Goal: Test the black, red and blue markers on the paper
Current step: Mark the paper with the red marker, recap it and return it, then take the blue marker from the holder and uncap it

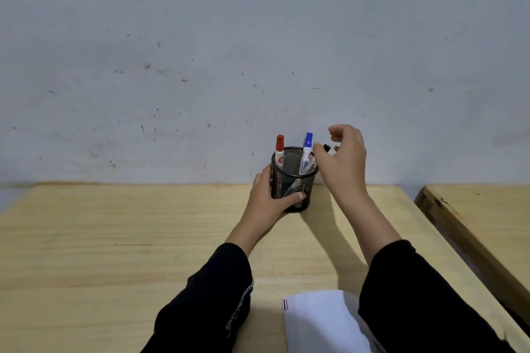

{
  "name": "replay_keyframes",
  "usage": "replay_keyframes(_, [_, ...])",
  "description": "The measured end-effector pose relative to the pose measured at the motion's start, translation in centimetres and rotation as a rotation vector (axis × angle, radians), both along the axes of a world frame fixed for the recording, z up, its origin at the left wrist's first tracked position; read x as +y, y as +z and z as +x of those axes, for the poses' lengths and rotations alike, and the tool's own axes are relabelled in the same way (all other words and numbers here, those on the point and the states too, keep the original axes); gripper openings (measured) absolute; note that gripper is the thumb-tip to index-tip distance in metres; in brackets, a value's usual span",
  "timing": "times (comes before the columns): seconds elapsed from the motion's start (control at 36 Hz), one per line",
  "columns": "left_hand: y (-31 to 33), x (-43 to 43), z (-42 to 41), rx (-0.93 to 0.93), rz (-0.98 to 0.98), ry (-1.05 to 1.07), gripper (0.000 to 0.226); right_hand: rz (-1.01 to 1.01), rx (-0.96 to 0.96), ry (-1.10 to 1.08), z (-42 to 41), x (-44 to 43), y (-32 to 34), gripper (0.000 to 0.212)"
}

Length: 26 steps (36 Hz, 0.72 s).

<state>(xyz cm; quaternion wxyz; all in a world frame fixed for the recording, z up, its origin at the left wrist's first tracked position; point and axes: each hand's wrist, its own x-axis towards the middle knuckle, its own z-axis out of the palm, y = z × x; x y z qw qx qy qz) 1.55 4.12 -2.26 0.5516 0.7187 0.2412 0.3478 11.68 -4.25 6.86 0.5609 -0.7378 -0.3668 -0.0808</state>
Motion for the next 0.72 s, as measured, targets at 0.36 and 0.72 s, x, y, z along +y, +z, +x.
replay_keyframes(0.36, [0.1, -0.1, -0.1, 0.033, 0.006, 0.0, 0.069, -0.152, 0.21, 0.049, 1.2, 2.5, -1.2, 0.024])
replay_keyframes(0.72, [0.5, -1.1, -0.4, 0.064, 0.055, 0.069, 0.06, 0.026, 0.277, 0.112, 1.2, 0.4, 0.5, 0.018])
